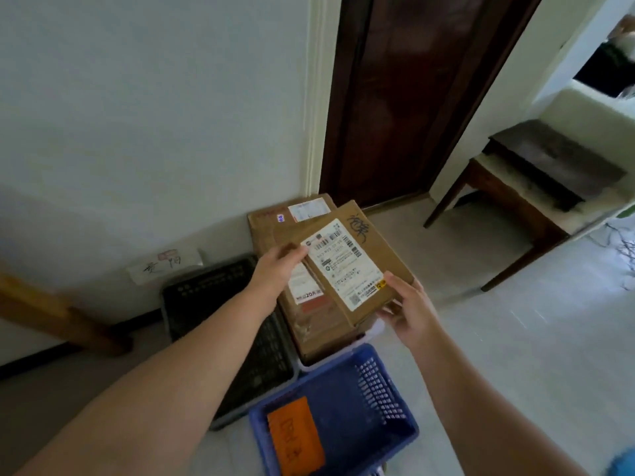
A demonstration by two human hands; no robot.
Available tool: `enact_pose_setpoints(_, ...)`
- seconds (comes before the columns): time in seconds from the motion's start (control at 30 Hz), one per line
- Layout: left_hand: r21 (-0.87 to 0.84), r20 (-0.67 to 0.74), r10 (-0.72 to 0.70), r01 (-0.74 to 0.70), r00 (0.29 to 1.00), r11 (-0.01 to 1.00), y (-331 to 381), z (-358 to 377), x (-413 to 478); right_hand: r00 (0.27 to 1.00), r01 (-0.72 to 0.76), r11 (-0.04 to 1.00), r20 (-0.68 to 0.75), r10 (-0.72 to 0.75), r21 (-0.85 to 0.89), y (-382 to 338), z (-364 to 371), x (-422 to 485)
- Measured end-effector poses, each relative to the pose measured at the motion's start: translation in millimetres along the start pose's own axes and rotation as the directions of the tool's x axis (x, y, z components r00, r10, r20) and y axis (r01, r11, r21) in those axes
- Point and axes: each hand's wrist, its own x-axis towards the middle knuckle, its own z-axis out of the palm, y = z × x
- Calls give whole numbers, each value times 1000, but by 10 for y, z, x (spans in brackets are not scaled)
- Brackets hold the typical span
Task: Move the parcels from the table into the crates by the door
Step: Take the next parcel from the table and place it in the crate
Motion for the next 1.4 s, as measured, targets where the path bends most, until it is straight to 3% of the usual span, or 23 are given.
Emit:
enact_pose_setpoints(0.23,261,-227,-61,121,972,958,-430,374,838,988,-106,994,-115,106,7,-125,-464,1099)
enact_pose_setpoints(0.37,309,-386,-101,232,917,922,-814,231,1233,974,-150,989,-169,147,-2,152,-550,1634)
enact_pose_setpoints(0.47,240,-462,-175,313,869,919,-1076,152,1443,960,-184,983,-216,179,-3,341,-570,1960)
enact_pose_setpoints(0.67,163,-447,-287,392,847,905,-1418,78,1687,956,-216,973,-219,194,-83,615,-524,2396)
enact_pose_setpoints(0.83,179,-423,-312,416,851,892,-1575,-37,1739,948,-284,953,-183,261,-110,784,-471,2500)
enact_pose_setpoints(1.03,145,-378,-313,390,871,909,-1621,-65,1753,940,-332,905,-174,294,-264,785,-386,2621)
enact_pose_setpoints(1.17,164,-364,-305,383,880,909,-1636,-112,1718,919,-381,858,-246,310,-344,794,-298,2594)
enact_pose_setpoints(1.3,160,-374,-276,355,885,921,-1555,-119,1593,877,-395,832,-430,215,-389,801,-250,2361)
enact_pose_setpoints(1.4,155,-389,-245,326,888,933,-1275,-101,1397,857,-375,840,-491,154,-391,697,-116,1995)
